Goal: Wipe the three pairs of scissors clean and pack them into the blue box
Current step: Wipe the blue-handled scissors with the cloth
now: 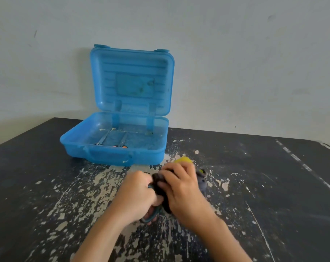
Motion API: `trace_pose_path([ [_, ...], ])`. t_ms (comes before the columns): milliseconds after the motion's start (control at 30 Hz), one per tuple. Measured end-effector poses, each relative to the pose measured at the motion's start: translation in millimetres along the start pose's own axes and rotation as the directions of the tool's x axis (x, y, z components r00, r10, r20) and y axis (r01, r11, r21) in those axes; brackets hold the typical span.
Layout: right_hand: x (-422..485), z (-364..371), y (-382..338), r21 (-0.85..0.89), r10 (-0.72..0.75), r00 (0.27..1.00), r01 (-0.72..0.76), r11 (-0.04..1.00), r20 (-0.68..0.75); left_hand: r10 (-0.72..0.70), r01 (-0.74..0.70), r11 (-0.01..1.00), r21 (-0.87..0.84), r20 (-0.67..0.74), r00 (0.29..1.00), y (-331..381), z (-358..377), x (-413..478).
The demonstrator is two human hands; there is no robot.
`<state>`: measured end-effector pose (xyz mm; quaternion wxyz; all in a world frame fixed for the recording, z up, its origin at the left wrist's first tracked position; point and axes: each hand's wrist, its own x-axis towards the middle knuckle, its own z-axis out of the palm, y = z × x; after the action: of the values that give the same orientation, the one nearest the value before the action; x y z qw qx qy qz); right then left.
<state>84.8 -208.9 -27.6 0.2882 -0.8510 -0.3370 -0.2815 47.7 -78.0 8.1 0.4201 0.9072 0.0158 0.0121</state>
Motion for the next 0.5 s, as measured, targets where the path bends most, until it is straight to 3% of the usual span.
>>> trace_pose_path([
  [67, -2.0, 7.2, 6.1, 0.032, -0.014, 0.998, 0.012, 0.999, 0.057, 0.005, -0.005, 1.0, 0.002, 0.01, 1.0, -0.4, -3.0, -0.9],
  [133, 0.0, 4.6, 10.8, 0.058, 0.006, 1.0, -0.008, 0.998, 0.021, 0.005, -0.004, 0.998, -0.055, 0.025, 1.0, 0.1, -2.9, -0.6],
  [233, 2.8, -3.4, 22.6, 0.065, 0.169, 0.986, -0.168, 0.984, -0.007, -0.036, 0.051, 0.987, -0.152, 0.097, 0.995, 1.3, -4.8, -1.9],
  [367, 2.2, -12.8, 48.9, 0.097, 0.499, 0.866, -0.496, 0.863, -0.014, -0.064, 0.112, 0.968, -0.225, 0.213, 0.975, -1.3, -9.9, -3.5],
  [500, 5.1, -24.5, 52.3, 0.226, 0.692, 0.712, -0.66, 0.717, -0.117, -0.038, 0.114, 0.868, -0.483, 0.166, 0.985, -1.9, -18.1, -1.9],
])
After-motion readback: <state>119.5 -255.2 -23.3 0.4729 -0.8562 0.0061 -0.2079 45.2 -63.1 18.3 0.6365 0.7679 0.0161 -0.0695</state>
